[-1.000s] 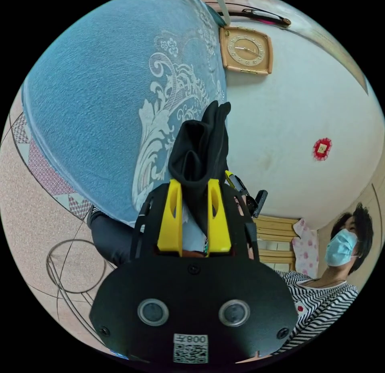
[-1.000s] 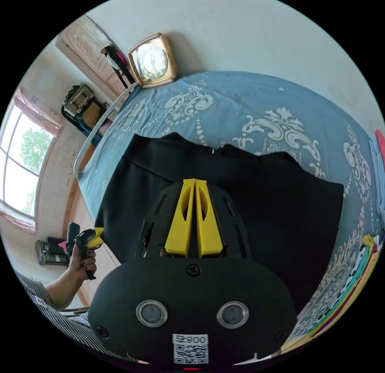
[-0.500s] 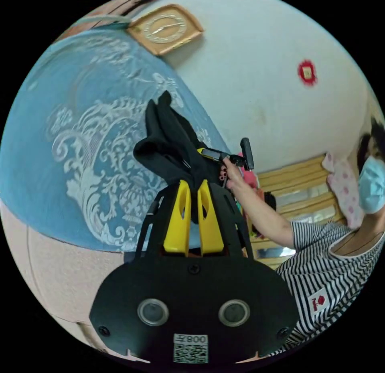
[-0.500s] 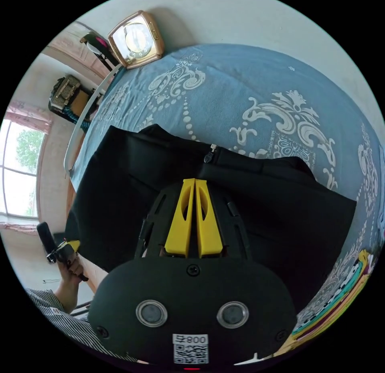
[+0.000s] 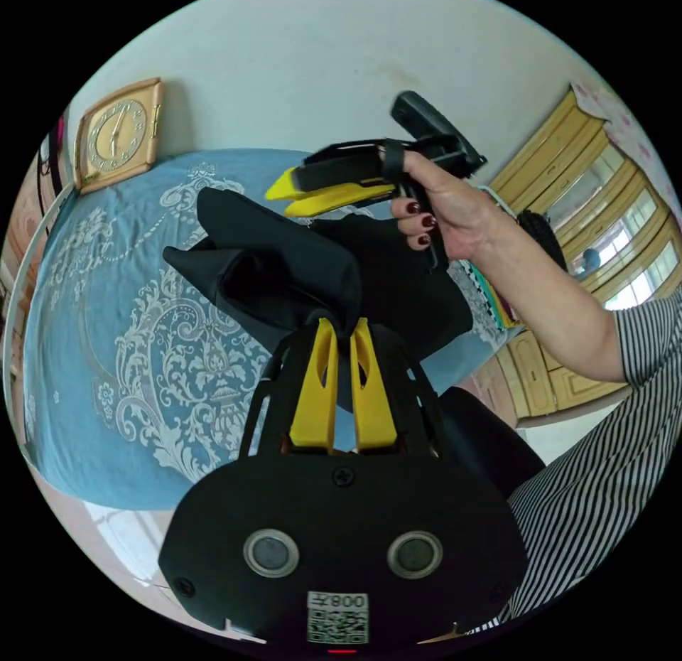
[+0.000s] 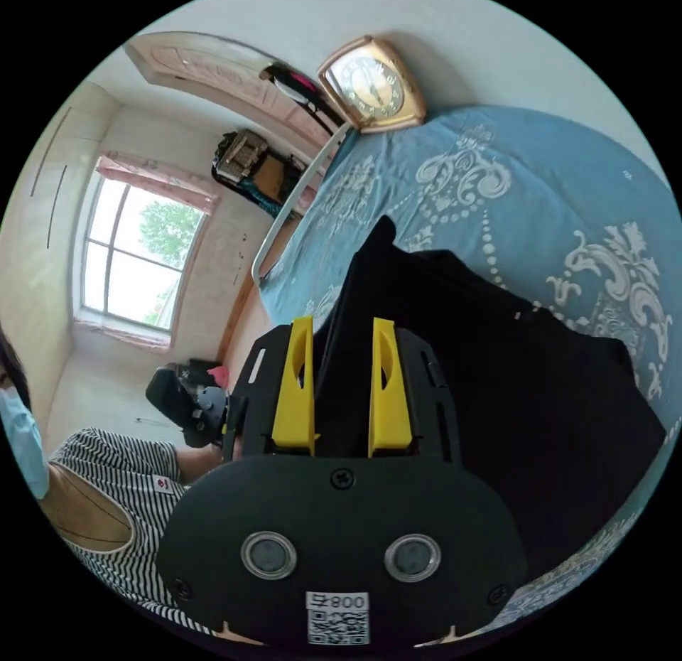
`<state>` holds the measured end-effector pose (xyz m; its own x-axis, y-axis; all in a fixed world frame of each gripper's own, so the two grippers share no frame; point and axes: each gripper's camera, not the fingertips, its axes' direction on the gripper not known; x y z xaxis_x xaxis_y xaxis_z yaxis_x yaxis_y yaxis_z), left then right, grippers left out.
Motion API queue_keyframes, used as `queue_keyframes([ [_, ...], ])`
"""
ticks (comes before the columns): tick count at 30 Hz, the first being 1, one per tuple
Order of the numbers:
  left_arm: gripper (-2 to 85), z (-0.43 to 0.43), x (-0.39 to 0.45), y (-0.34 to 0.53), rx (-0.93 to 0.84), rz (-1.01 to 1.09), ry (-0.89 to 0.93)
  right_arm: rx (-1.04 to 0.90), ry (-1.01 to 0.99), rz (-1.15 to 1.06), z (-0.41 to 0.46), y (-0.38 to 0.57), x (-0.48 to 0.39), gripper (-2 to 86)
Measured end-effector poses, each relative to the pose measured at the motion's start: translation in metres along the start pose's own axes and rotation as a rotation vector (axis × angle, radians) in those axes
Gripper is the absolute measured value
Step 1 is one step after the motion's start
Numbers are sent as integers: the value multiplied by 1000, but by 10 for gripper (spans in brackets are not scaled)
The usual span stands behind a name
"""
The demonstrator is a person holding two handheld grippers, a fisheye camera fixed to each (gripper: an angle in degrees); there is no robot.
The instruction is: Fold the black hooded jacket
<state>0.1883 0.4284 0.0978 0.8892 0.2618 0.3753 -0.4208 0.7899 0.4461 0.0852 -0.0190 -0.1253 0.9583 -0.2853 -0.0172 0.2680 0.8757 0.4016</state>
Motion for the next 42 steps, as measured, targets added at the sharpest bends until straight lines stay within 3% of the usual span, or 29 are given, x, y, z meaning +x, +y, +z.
queue_keyframes([
  [11,34,82,117,-17,-74,196,-236,-170,156,-18,63,-12,12,111],
  [17,33,116,157,-22,-81,229,-274,-235,276,-89,80,-2,5,55],
  [23,35,134,201,-31,-35,296,-232,-148,208,-131,29,48,16,29],
  [32,35,186,292,-72,14,534,-159,98,118,-17,-103,194,96,22],
  [42,29,293,352,-119,-120,661,26,248,111,197,-139,371,228,19],
])
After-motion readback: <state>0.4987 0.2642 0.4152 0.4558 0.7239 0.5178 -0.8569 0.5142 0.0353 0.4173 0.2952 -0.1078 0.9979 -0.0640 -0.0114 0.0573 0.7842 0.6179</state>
